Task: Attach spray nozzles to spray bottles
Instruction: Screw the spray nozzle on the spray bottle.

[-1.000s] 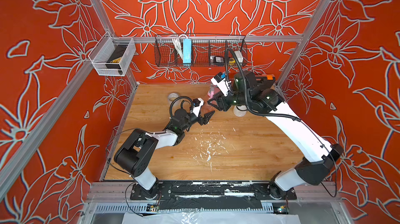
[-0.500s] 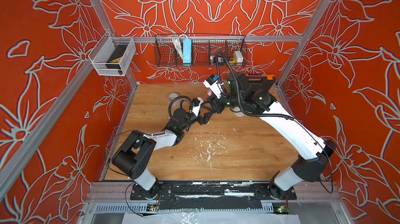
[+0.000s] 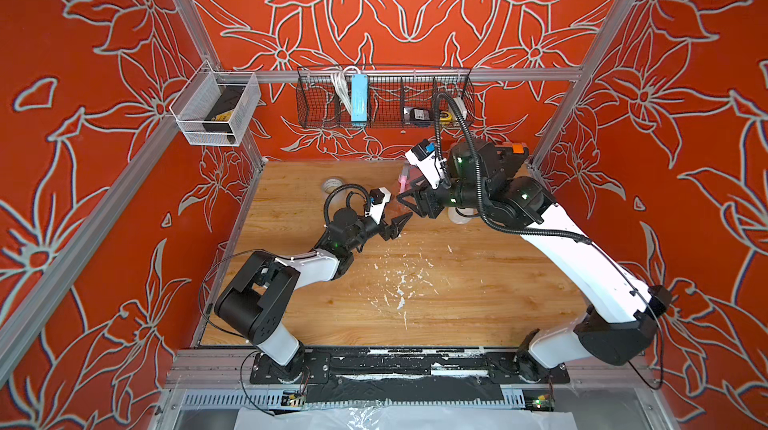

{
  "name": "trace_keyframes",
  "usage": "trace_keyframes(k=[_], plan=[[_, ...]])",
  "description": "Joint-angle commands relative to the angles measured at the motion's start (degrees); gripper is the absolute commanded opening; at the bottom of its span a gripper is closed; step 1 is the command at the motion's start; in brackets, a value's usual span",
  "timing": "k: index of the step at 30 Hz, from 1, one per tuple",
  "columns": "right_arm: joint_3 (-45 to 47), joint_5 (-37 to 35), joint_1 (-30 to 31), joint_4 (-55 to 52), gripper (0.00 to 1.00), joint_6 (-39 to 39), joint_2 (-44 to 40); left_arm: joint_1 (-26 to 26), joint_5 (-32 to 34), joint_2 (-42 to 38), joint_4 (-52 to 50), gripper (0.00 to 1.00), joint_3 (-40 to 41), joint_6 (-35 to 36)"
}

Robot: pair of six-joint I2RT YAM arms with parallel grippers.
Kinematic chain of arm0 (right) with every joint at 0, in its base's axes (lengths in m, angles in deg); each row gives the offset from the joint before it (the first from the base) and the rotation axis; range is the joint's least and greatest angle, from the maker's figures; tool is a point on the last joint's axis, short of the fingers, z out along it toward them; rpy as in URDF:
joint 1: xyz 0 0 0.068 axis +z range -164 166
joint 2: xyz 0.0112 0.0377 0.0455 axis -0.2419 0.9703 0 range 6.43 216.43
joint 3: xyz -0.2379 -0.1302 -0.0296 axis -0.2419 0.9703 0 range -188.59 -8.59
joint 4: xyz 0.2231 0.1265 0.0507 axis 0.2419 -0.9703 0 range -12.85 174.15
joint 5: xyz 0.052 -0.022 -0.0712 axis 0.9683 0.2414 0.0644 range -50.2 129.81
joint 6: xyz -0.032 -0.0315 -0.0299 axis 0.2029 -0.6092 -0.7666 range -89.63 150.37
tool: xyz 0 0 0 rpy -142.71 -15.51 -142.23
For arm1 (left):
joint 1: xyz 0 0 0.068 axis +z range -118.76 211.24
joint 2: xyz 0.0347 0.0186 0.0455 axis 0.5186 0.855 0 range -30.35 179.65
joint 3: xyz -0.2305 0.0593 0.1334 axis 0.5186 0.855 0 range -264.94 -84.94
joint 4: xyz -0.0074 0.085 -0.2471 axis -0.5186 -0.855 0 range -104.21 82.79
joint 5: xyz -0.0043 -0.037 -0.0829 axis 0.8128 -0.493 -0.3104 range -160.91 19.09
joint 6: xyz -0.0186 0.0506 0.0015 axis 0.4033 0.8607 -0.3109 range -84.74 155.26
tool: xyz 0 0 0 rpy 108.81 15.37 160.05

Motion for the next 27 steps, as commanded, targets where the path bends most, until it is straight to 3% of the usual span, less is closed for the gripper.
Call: trace_keyframes(k=[1, 8, 18, 27], plan=[[-0.31, -1.26, -0.24, 0.65, 0.58, -1.15, 1.84, 0.38, -1.18, -1.92, 1.0, 0.45, -0.46, 0.63], [-3.6, 2.16, 0.3, 1.65, 0.58, 0.63, 5.41, 0.38, -1.71, -1.59, 1.25, 0.45, -0.62, -0.03], [-7.95, 0.72, 1.15, 0.68, 0.58, 2.97, 10.21, 0.38, -1.43, -1.53, 0.92, 0.44, -0.29, 0.41], [-4.73, -2.17, 1.01, -2.62, 0.58, -0.48, 3.25, 0.71, -2.05, -1.41, 0.3, 0.45, -0.41, 1.53]])
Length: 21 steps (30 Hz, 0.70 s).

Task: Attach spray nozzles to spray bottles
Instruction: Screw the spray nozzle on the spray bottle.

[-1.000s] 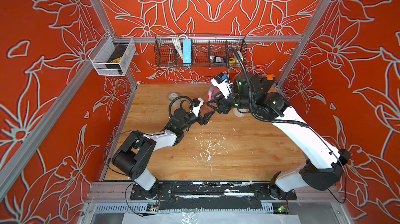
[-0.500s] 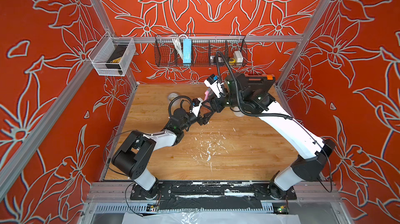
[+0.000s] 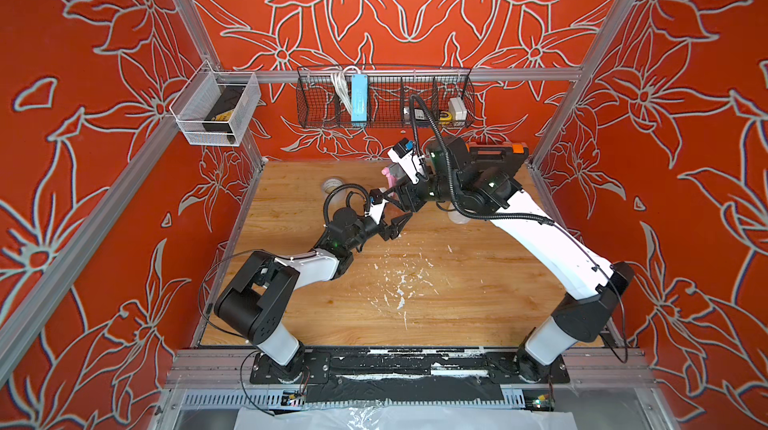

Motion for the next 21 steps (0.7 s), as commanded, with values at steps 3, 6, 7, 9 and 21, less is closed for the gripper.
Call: trace_keyframes(k=[3, 6, 7, 9, 21], plan=[[-1.89, -2.28, -1.31, -4.06, 0.62, -4.44, -5.48, 1.03, -3.91, -1.31, -1.37, 0.45, -1.22, 1.85], [-5.3, 3.1, -6.35, -3.85, 0.74, -5.05, -4.48, 1.54, -8.23, -1.15, -4.8, 0.46, -3.01, 2.3], [-7.04, 7.41, -8.44, -3.46, 0.79, -4.81, -3.27, 1.59, -9.36, -0.97, -5.61, 0.46, -3.46, 2.32], [-11.43, 13.69, -10.98, -3.7, 0.84, -4.84, 0.16, 1.76, -11.14, -0.79, -6.13, 0.46, -3.8, 2.08], [-36.5, 31.89, -12.82, -13.23, 0.81, -4.32, 22.68, 2.99, -15.8, -1.35, -7.53, 0.47, -3.82, 2.02]])
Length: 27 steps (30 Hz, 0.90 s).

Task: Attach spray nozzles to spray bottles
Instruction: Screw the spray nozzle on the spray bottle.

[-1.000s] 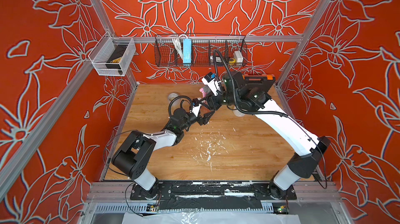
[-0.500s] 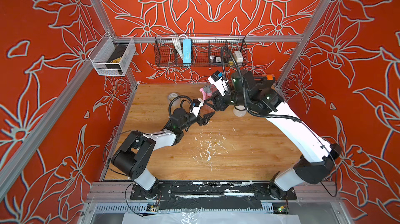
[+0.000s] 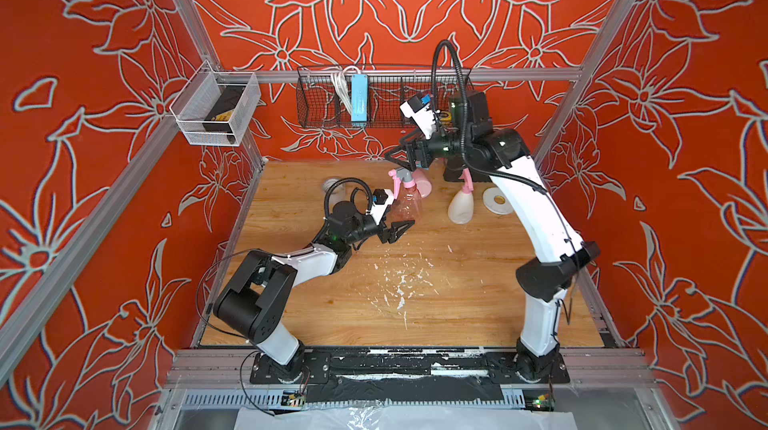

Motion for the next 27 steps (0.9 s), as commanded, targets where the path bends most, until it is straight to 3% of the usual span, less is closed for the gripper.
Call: trace_keyframes(k=[1, 5, 14, 27], plan=[[-1.92, 7.73, -0.1, -5.28, 0.77, -0.8, 1.09, 0.89, -2.58, -1.42, 0.02, 0.47, -0.98, 0.73], [6.75, 7.57, -0.37, -0.56, 0.6, -0.22, -3.29, 1.55, -2.93, -1.65, 0.37, 0.47, -0.9, 0.21], [22.67, 6.58, -2.02, 9.58, 0.38, 2.44, -12.68, 2.45, -3.02, -1.63, 1.43, 0.47, -0.74, -1.11], [30.02, 0.93, -3.16, 12.64, 0.32, 4.48, -14.46, 2.58, -2.35, -3.62, 5.02, 0.47, 0.84, -1.52]])
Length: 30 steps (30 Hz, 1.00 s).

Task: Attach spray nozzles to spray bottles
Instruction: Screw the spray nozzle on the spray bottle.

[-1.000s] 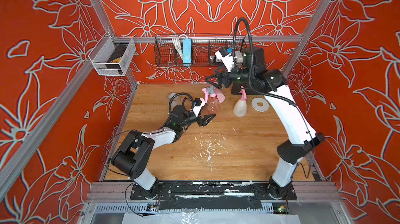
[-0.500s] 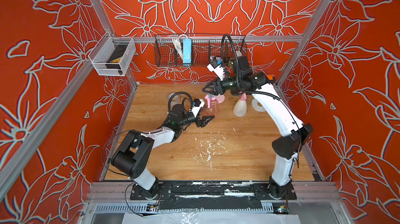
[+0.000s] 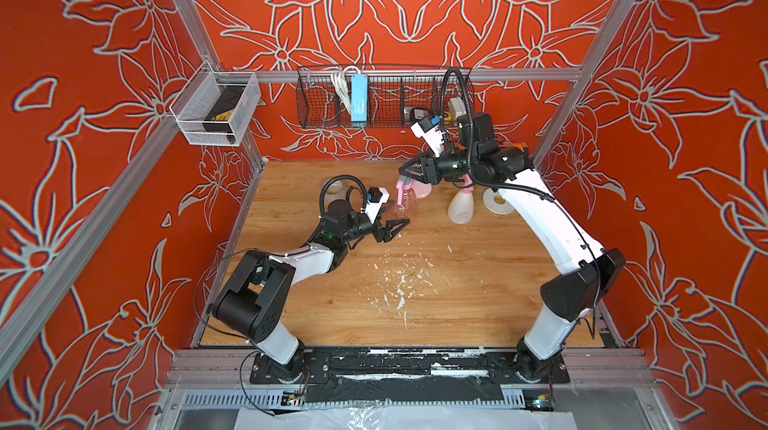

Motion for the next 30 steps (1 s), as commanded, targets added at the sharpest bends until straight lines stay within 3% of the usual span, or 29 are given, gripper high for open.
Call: trace_keyframes(k=[1, 14, 17, 21, 30], plan=[[1.97, -3.06, -0.39, 0.4, 0.3, 0.72, -0.59, 0.29, 0.19, -3.43, 5.52, 0.47, 0.43, 0.33], [3.14, -7.31, -1.77, 0.77, 0.31, 2.34, -2.51, 0.29, 2.04, -5.17, 10.18, 0.45, 3.93, 1.14], [2.89, -6.36, -1.97, 0.6, 0.42, 0.8, -4.04, 0.29, 1.09, -4.74, 8.99, 0.45, 3.65, 1.95], [4.12, -1.27, -2.1, 2.51, 0.67, -0.43, -5.11, 0.4, -0.29, -4.63, 5.18, 0.46, 1.84, 2.58], [2.55, 7.17, -2.27, 4.79, 0.8, -1.06, -4.2, 1.16, -4.44, -4.19, 4.52, 0.46, 0.32, -0.17]])
